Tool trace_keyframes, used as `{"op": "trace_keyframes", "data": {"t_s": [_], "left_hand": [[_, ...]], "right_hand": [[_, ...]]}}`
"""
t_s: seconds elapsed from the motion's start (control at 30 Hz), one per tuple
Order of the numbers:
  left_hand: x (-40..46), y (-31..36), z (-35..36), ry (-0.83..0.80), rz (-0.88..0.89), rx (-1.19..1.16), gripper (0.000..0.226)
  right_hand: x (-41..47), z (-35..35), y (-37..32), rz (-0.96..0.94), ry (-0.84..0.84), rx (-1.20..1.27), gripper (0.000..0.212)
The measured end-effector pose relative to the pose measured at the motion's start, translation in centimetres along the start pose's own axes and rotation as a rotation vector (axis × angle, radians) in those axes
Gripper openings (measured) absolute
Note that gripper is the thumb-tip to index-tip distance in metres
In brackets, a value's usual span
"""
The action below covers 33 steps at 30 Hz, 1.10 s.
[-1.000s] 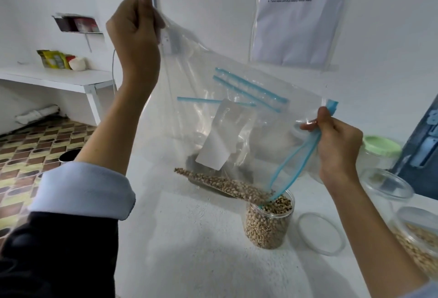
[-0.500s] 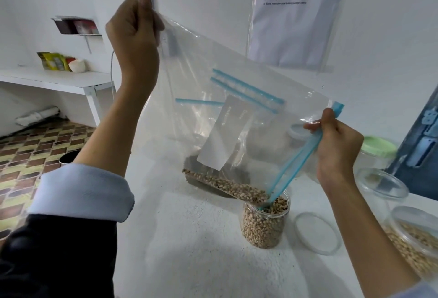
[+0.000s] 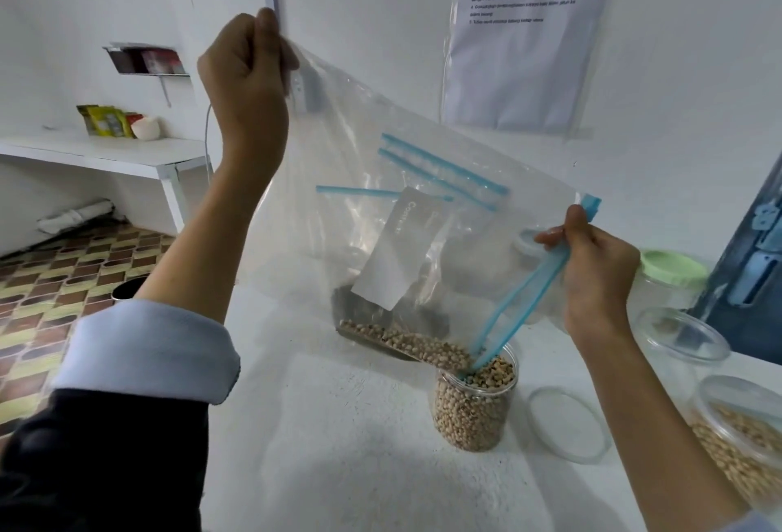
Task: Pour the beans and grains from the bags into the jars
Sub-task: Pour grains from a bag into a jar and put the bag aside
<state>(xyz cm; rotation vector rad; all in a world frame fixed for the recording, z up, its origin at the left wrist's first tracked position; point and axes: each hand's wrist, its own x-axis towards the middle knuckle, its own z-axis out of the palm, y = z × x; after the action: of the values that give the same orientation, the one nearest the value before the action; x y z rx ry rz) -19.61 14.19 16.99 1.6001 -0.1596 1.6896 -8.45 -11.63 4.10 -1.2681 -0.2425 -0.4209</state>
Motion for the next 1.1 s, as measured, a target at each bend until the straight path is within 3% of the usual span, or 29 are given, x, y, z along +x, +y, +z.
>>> {"op": "trace_keyframes", "data": {"t_s": [0.6, 1.1], "left_hand": [[1.3, 0.4, 0.6, -0.034, 0.015, 0.012, 0.038], [0.4, -0.2, 2.3, -0.040, 0.032, 0.107, 0.033]], "right_hand": [[0.7, 0.3, 0.0, 0.004, -0.026, -0.026, 0.041], [3.1, 0.4, 0.9, 0.020, 0.052, -0.102, 0.044]]}}
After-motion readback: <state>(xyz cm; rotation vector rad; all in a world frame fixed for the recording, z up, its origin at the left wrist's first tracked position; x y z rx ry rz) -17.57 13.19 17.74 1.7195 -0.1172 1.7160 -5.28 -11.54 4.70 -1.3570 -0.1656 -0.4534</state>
